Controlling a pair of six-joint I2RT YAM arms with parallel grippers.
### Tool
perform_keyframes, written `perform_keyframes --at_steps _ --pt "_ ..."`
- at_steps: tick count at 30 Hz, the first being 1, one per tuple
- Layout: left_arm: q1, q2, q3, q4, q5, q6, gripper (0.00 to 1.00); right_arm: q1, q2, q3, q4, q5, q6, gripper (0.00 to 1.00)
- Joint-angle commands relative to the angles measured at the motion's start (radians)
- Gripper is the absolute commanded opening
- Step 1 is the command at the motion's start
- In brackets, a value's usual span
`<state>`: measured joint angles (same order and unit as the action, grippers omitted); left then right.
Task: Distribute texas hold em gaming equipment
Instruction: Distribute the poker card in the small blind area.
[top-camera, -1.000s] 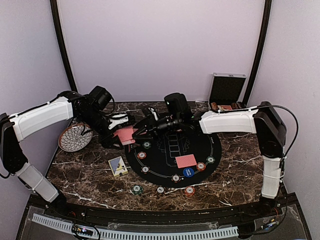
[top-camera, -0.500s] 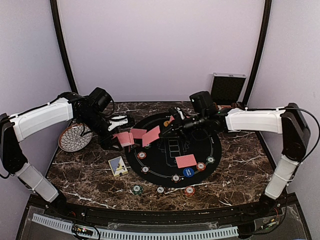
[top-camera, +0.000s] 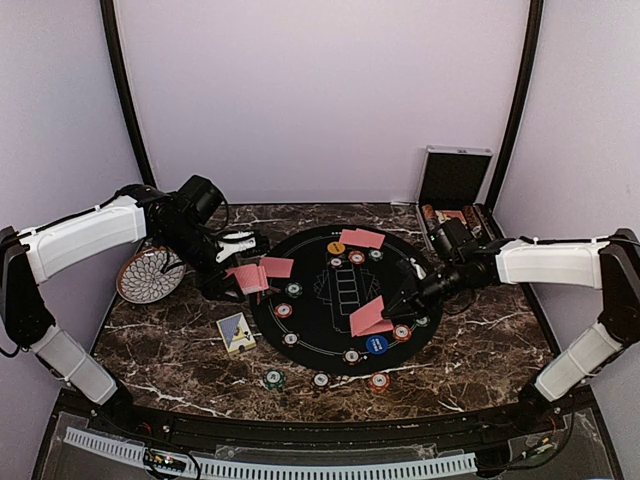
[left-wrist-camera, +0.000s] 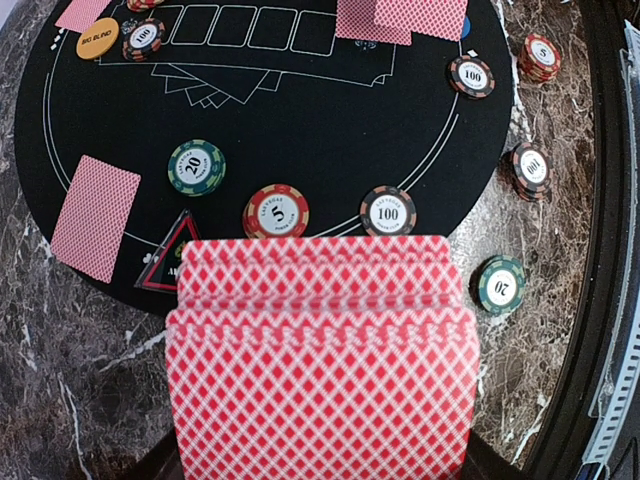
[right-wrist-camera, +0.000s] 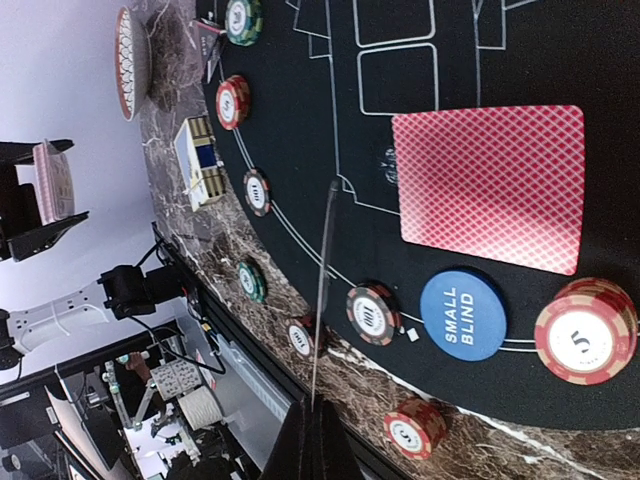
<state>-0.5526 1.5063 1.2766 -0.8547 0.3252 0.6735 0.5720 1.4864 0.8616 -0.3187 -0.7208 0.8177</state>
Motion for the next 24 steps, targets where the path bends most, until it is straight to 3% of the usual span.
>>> perform_keyframes --at_steps 1,14,21,22,24 --pt "0.002 -0.025 0.005 -0.015 0.029 0.012 0.00 -0.014 0.009 -0.007 -0.022 0.034 -0.061 0.00" --pt "0.003 -0.016 0.021 -0.027 0.042 0.012 0.00 -0.007 0.132 0.038 -0.006 0.070 -0.090 0.02" --pt "0.002 -0.016 0.023 -0.031 0.044 0.011 0.00 -0.008 0.084 0.095 -0.188 0.193 -0.172 0.29" --pt "0.002 -0.017 0.022 -0.031 0.047 0.010 0.00 -0.008 0.061 0.133 -0.258 0.259 -0.199 0.41" --pt "0.003 -0.017 0.021 -0.030 0.047 0.011 0.00 -0.008 0.054 0.160 -0.276 0.283 -0.206 0.48"
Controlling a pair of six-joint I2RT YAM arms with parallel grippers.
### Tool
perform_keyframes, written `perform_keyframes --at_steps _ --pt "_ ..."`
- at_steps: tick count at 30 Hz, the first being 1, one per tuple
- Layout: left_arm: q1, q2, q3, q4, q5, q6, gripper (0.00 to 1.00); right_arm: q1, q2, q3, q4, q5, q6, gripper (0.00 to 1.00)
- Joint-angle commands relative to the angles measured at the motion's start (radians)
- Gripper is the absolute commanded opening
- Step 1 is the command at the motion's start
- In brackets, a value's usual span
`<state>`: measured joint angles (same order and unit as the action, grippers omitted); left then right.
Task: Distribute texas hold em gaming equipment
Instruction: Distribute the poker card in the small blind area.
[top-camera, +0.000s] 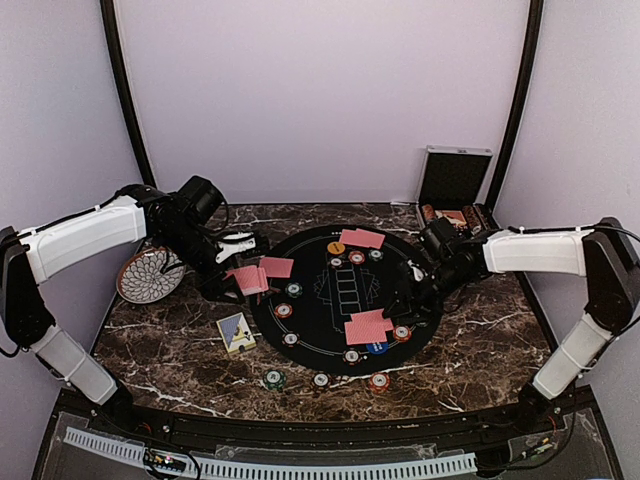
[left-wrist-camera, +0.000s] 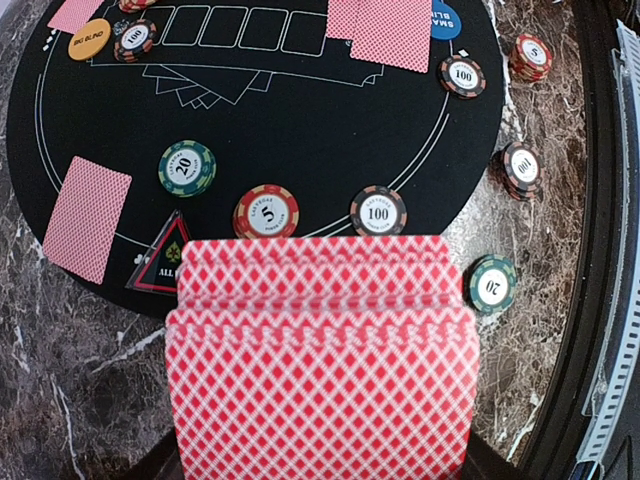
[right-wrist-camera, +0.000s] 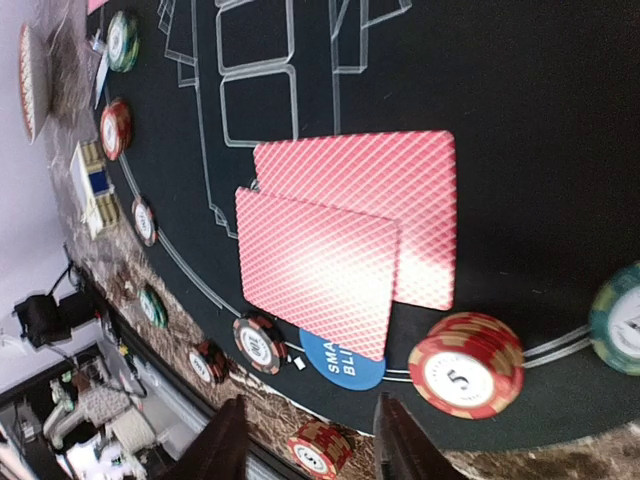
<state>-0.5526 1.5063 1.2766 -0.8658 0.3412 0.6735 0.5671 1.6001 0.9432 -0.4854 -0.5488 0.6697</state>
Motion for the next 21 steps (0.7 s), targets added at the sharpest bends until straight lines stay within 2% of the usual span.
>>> perform_keyframes --at_steps 1,10,15,21 --pt "0.002 -0.018 0.020 -0.019 0.029 0.011 0.00 -0.003 -0.059 0.090 -0.107 0.116 -0.059 0.51" --pt "0.002 -0.027 0.014 -0.023 0.027 0.012 0.00 0.017 0.104 0.245 -0.009 0.135 -0.068 0.60" --pt "0.002 -0.033 0.013 -0.025 0.025 0.012 0.00 0.037 0.249 0.350 0.011 0.173 -0.092 0.58" --pt "0.002 -0.036 0.015 -0.027 0.021 0.012 0.00 0.074 0.346 0.383 0.034 0.186 -0.099 0.57"
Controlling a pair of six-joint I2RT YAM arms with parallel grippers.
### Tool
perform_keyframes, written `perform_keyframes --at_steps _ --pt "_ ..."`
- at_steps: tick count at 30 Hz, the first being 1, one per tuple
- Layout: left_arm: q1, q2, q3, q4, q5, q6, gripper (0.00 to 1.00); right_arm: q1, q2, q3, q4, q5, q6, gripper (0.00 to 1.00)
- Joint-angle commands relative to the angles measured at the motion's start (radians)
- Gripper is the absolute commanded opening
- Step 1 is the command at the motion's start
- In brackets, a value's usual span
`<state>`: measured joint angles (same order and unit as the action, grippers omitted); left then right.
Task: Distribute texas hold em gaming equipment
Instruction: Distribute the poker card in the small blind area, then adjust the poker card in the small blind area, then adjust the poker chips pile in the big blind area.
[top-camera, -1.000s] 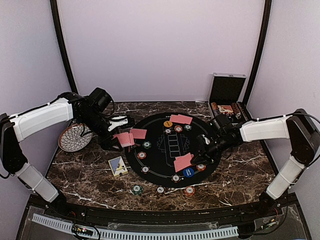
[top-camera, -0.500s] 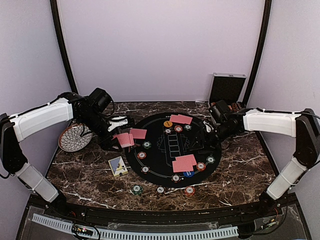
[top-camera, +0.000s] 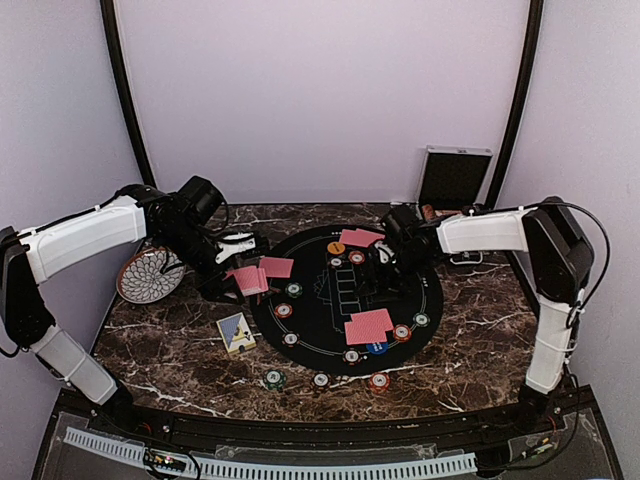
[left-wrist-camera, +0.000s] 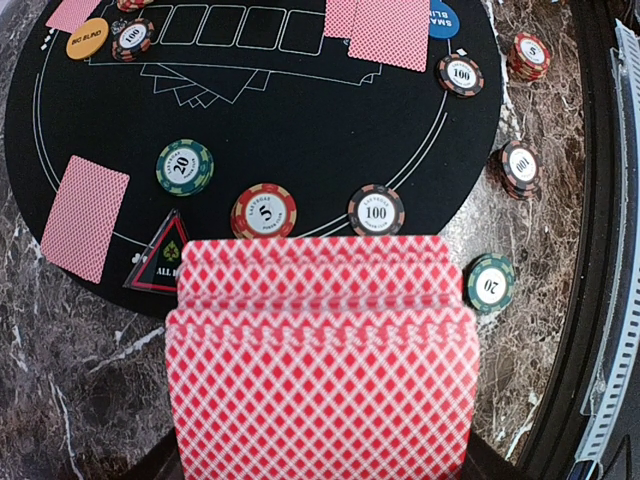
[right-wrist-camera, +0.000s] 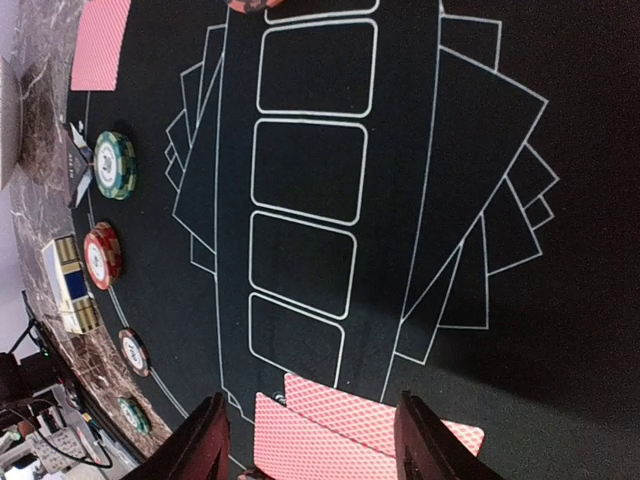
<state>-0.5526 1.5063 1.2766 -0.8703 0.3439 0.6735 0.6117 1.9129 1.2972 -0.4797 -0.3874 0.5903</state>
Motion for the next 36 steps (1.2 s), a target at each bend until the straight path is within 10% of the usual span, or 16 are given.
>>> perform_keyframes --at_steps 1,21,36 --pt "0.002 -0.035 0.014 -0.023 0.020 0.012 0.00 0.033 0.042 0.024 0.035 0.025 -0.018 0.57" --pt "0.002 -0.043 0.004 -0.021 0.019 0.009 0.00 0.083 -0.032 -0.149 0.045 0.014 -0.007 0.51" --pt "0.002 -0.044 0.017 -0.028 0.011 0.010 0.00 0.018 0.228 0.338 0.002 -0.001 -0.039 0.49"
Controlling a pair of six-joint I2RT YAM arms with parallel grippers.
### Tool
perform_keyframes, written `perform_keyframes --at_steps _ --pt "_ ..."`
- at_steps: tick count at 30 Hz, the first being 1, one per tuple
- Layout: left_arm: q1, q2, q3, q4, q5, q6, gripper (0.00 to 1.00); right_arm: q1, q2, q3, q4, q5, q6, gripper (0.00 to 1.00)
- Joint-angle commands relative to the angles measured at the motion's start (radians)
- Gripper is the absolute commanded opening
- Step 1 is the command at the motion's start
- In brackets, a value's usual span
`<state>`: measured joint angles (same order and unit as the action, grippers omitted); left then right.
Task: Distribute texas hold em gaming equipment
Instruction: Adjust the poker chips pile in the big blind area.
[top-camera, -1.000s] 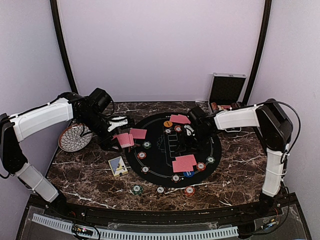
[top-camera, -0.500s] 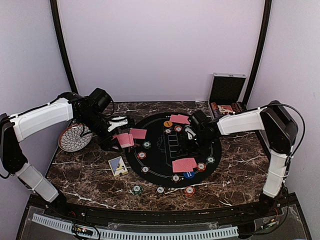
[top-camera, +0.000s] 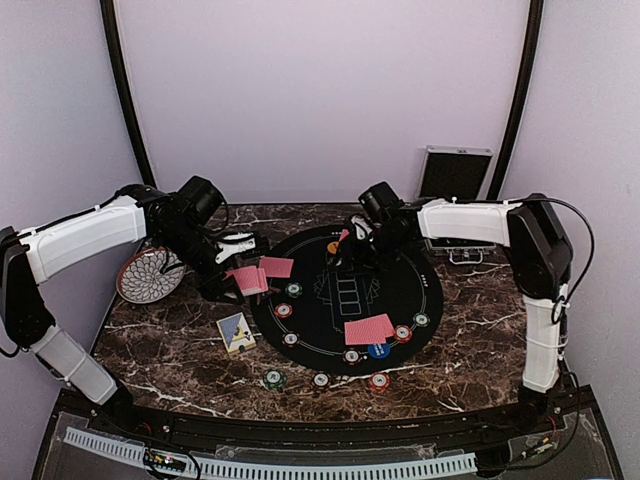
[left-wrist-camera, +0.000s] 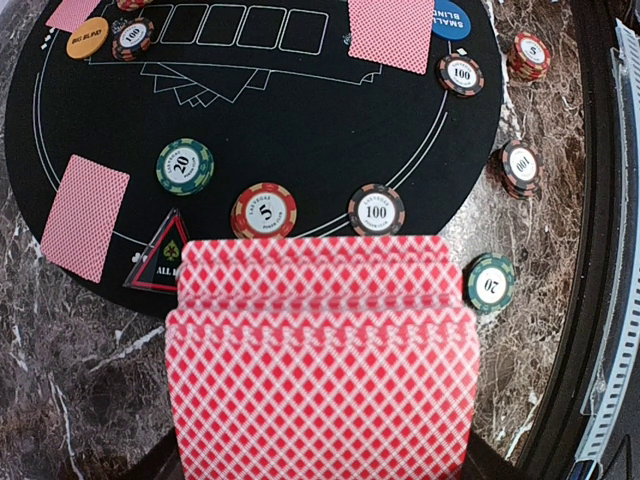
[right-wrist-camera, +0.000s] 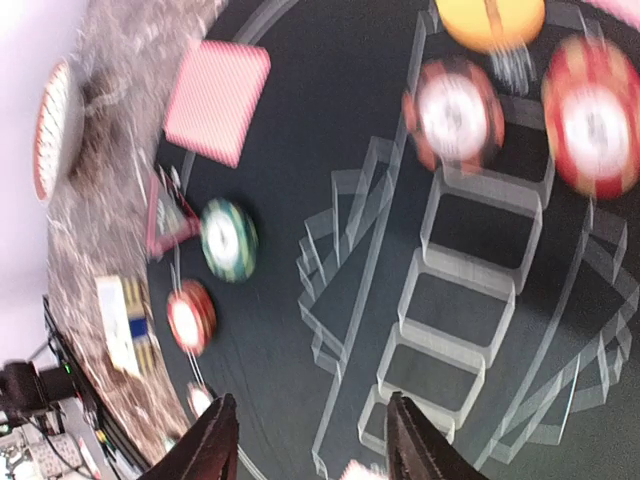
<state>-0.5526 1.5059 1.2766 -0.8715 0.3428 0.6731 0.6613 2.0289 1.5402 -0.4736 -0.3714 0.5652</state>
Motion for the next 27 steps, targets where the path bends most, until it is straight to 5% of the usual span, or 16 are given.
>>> perform_keyframes --at_steps 1,27 --pt "0.002 -0.044 0.017 -0.027 0.011 0.011 0.00 -0.036 0.142 0.122 0.003 -0.025 -0.011 0.48" --pt "0.002 -0.044 0.020 -0.029 0.006 0.015 0.00 -0.124 0.487 0.478 0.079 -0.051 0.066 0.40"
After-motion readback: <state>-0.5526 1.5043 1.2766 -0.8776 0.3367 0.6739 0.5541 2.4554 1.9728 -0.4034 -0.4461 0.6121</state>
